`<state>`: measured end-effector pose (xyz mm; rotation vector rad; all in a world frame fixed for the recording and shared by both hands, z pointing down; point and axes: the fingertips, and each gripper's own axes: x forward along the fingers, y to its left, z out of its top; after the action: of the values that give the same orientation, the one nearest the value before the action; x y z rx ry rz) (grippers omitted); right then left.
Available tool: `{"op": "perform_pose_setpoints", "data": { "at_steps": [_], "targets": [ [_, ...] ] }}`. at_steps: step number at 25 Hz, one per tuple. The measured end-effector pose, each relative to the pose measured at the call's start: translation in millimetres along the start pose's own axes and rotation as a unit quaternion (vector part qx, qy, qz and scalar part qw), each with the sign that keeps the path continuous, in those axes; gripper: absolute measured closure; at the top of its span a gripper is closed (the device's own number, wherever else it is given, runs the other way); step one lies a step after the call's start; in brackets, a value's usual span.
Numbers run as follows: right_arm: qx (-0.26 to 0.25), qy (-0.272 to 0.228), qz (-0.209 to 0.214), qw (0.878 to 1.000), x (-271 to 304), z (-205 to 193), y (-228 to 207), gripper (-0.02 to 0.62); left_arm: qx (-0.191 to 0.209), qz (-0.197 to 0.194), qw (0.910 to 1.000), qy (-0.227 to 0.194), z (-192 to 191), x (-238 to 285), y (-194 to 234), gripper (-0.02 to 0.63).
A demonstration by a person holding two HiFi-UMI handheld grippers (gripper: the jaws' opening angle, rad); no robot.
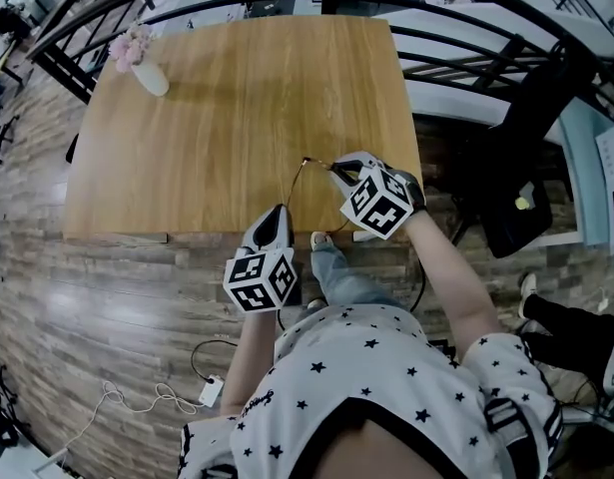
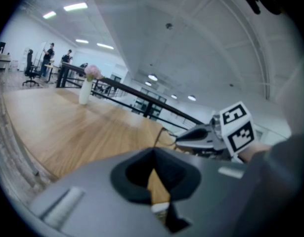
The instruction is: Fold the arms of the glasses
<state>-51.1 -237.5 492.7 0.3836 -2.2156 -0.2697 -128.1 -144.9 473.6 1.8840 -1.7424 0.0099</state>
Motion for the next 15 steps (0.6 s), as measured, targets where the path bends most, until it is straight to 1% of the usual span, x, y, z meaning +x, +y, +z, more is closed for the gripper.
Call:
{"op": "perform_pose_setpoints", "data": {
  "at_steps": [6,15],
  "targets": [
    [0.025,-0.018,-0.024,0.999,-24,-1,11,0.574,0.011,-0.006,0.9999,-0.007,-8,-18,-14,0.598],
    [0.063,-0.043,-0.053,0.996,-53,3,27,0.574,0.013,-0.019,0.9997,-0.012,-17,-41,-25,0.597]
  ]
}}
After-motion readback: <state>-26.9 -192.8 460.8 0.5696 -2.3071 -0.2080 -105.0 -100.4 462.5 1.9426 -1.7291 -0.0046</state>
